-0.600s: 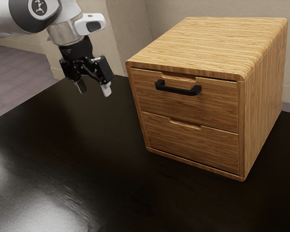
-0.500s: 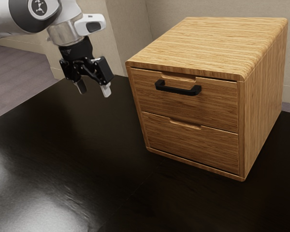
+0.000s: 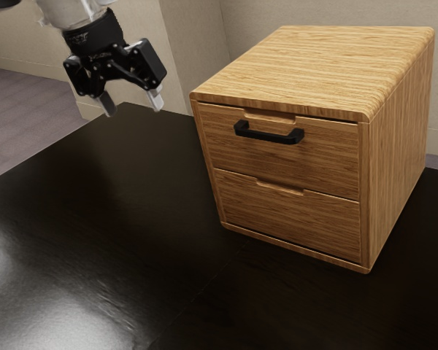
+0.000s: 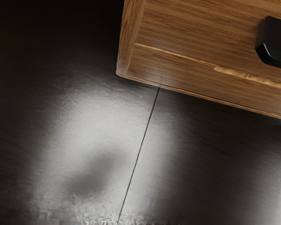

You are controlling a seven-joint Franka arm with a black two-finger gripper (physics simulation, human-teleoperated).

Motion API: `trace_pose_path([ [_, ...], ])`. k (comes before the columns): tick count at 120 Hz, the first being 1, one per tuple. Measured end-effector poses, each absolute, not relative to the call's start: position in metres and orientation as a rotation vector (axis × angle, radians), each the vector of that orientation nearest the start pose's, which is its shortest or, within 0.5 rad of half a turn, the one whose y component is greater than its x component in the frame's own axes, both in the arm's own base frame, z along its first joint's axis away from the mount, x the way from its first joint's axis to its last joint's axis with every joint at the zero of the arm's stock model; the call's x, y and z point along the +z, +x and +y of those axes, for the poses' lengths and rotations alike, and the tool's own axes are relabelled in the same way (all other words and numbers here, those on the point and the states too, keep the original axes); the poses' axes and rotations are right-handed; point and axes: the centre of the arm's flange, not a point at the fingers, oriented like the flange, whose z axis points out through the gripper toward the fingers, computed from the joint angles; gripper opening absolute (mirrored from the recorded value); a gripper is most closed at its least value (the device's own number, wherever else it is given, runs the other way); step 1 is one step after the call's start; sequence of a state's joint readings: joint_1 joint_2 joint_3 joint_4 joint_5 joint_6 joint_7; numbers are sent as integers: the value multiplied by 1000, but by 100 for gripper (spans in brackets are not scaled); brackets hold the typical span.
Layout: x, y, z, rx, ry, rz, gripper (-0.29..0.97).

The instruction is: Pull the drawer handle with one arm to open the drawer

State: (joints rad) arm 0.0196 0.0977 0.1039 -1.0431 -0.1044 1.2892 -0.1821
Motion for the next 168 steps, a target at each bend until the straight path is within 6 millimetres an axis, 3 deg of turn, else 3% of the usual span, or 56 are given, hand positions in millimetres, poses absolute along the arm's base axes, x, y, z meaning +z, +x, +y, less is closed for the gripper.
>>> trace_pose_path([
  [19, 777, 532, 20, -172, -3137, -839, 68],
  [39, 767, 539, 18, -121, -3035, -1174, 68],
  [47, 740, 551, 12, -45, -2987, -1263, 68],
  [55, 721, 560, 1, -19, -2954, -1333, 68],
  [83, 705, 592, -34, -150, -2903, -1534, 66],
  [105, 701, 614, -39, -289, -2861, -1710, 65],
  [136, 692, 623, -69, -362, -2853, -1827, 66],
  [168, 695, 625, -73, -393, -2811, -1945, 44],
])
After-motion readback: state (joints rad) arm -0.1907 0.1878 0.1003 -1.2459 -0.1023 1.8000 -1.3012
